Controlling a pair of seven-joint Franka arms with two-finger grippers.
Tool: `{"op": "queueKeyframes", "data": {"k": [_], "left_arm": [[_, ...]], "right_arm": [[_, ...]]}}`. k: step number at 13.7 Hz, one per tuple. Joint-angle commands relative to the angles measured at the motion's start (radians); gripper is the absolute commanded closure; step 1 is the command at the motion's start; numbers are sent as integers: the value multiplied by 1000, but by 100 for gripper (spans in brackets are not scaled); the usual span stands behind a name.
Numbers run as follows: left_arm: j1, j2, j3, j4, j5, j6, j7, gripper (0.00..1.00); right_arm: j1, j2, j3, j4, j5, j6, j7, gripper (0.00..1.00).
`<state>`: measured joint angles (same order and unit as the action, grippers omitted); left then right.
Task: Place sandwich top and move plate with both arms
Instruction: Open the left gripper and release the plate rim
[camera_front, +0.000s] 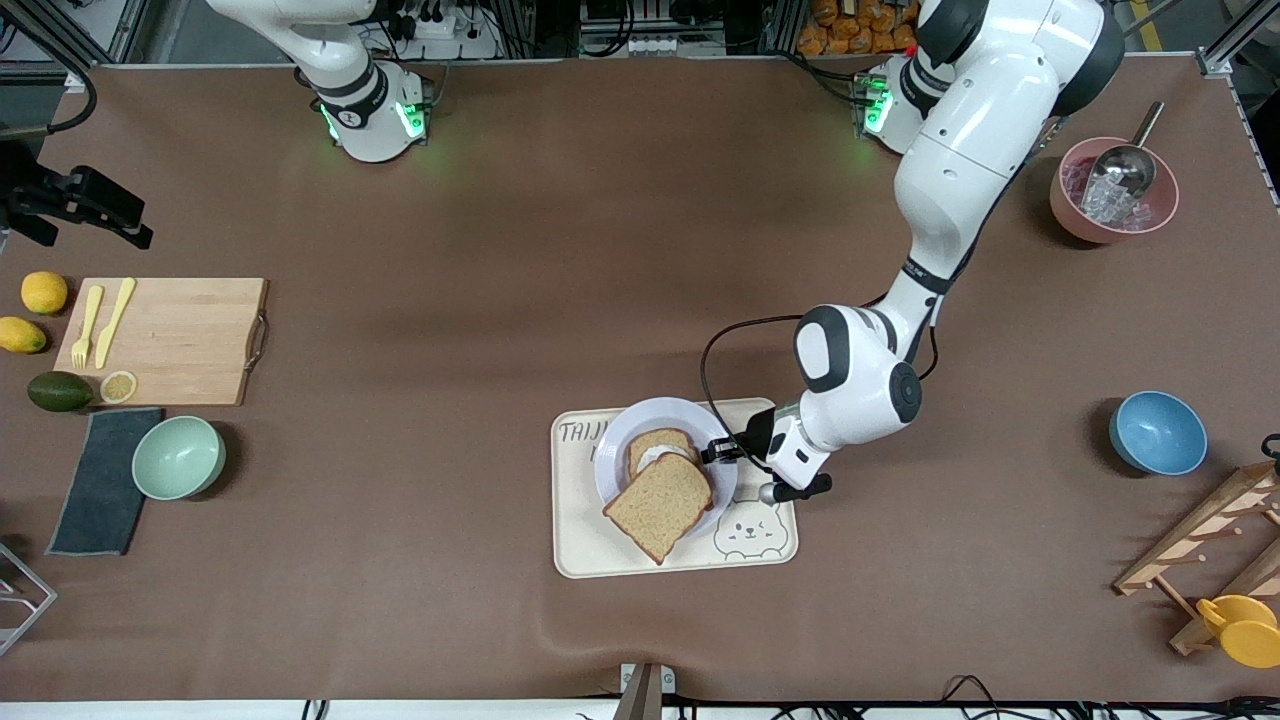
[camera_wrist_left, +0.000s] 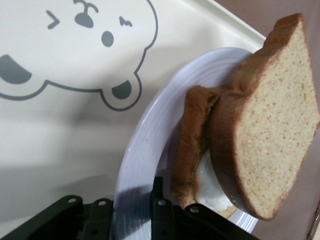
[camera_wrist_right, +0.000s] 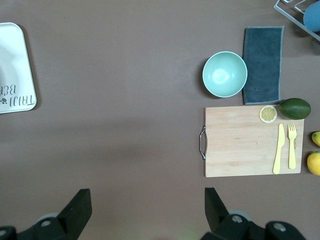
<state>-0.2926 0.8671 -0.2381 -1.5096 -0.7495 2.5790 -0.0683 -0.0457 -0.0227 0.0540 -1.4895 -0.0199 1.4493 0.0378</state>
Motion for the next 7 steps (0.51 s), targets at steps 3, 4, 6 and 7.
{"op": "queueKeyframes", "data": {"k": [3,4,6,7], "left_arm": [[-33,4,8,32,9,67,-15,0],[-31,1,7,32,9,67,-15,0],[-22,-19,8,16,10,64,-5,0],[-14,-46,8,-13,18,63,-1,0]], "right_arm": [[-13,-5,10,-8,0,8,16,0],[-13,-5,10,-8,0,8,16,0],[-13,-5,10,-8,0,8,16,0],[-13,-3,10,-8,0,8,16,0]]}}
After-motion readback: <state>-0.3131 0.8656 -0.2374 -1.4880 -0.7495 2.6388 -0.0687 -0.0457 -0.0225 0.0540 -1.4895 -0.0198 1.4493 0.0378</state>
